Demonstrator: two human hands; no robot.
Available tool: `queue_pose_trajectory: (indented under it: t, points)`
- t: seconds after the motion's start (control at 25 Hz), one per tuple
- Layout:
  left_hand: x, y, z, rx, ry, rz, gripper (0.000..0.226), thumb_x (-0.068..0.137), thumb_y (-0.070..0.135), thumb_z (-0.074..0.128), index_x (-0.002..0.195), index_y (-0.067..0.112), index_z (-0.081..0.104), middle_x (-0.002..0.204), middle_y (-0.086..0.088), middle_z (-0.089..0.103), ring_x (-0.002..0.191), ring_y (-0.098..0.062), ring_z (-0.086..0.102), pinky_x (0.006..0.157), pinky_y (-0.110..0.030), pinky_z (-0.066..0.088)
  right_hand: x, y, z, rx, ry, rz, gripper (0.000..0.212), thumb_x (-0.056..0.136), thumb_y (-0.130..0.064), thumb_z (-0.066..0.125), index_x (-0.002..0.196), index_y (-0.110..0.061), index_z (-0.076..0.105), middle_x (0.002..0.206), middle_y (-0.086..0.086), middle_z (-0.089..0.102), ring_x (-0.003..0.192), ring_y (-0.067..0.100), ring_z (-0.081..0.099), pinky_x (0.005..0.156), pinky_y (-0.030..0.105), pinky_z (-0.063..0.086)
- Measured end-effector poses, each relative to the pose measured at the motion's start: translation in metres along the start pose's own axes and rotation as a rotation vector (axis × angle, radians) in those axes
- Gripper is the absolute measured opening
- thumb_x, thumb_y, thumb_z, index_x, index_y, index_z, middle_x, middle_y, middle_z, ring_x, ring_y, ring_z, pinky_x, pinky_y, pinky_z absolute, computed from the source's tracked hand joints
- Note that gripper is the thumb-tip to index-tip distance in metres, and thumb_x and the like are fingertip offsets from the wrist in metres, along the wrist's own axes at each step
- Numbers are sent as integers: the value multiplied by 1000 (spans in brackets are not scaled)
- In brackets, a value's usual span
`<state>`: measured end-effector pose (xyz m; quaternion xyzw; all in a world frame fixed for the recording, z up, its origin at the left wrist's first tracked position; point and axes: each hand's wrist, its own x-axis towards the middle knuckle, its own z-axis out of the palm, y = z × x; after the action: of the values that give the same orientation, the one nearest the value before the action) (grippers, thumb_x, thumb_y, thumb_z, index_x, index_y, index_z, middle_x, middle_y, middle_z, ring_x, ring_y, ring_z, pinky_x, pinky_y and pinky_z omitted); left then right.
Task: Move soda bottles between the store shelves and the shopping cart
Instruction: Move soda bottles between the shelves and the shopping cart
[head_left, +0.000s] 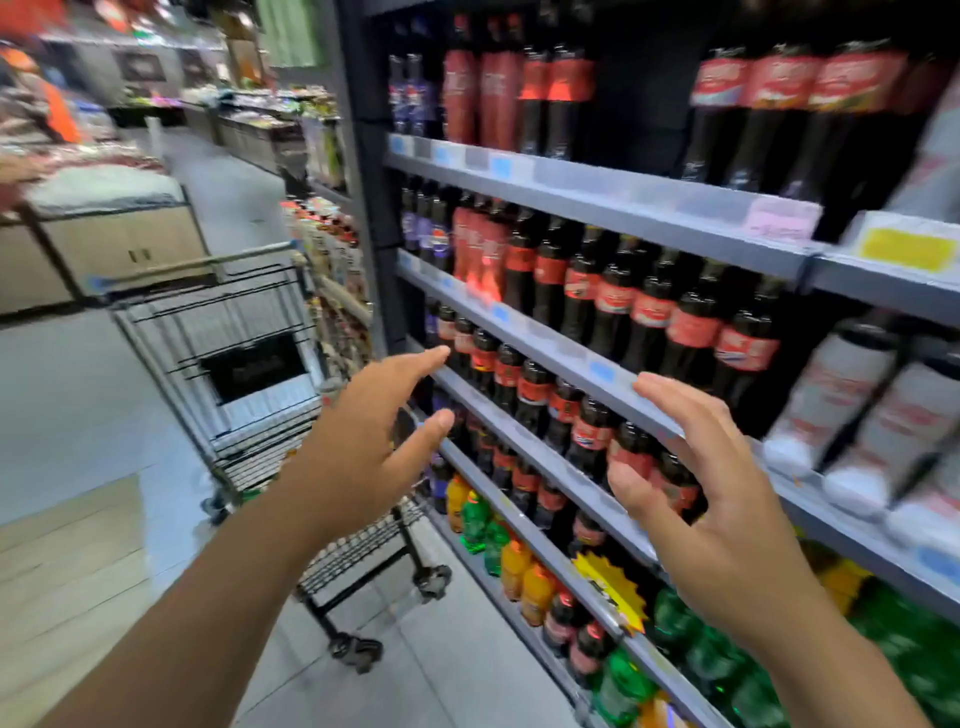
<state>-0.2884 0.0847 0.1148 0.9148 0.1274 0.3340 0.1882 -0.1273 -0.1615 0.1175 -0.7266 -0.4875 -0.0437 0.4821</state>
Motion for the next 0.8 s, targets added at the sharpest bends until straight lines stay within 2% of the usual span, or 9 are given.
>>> queue_pose_trajectory:
  t: [0.12,0.2,0.32,0.4,0.48,0.56,0.68,0.8]
  points:
    - [-16,-39,-22,37,-5,-87,54,98,49,48,149,31,42,146,12,50,138,-5,43,110,-30,37,30,-7,53,79,-64,-43,49,92,-50,57,139,-42,49,142,-31,43,138,-6,38,107,17,34]
    - [-22,-66,-33,43,27,-144,49,98,43,52,145,31,45,142,13,52,134,0,44,108,-23,36,52,-7,89,125,-102,-55,47,92,-43,58,138,-36,53,141,-23,48,137,0,43,109,26,38]
    - [-24,-107,-47,60,86,-216,46,96,36,56,141,29,48,131,16,54,122,17,42,100,-3,30,83,1,141,203,-135,-76,42,92,-35,60,134,-31,56,138,-20,51,135,3,47,108,21,42]
    - [-21,-144,-54,88,129,-263,43,96,32,57,138,26,51,127,16,55,118,20,43,97,0,31,106,10,180,263,-156,-86,38,93,-31,61,131,-32,57,133,-21,53,132,6,51,104,16,42]
    - [-18,-185,-59,125,162,-315,40,96,32,56,135,23,53,125,14,57,116,19,45,96,0,31,129,22,220,319,-159,-95,35,94,-28,61,128,-32,58,129,-20,56,129,8,54,102,15,44]
    - [-11,-230,-64,148,180,-381,39,96,32,56,133,21,54,124,13,59,116,14,49,98,-4,35,155,39,261,375,-139,-82,31,95,-28,62,126,-29,61,127,-16,59,125,13,58,101,25,50]
    - [0,-291,-70,157,189,-473,39,95,33,55,132,21,55,125,10,62,117,-1,57,98,-19,42,186,60,318,462,-118,-10,27,95,-35,60,122,-31,62,124,-11,61,117,20,64,97,40,54]
    - [11,-350,-68,170,154,-505,38,95,32,55,131,21,55,124,8,62,116,-5,57,97,-22,42,216,70,373,497,-144,8,28,94,-36,60,122,-37,59,124,-13,60,115,19,64,96,35,55]
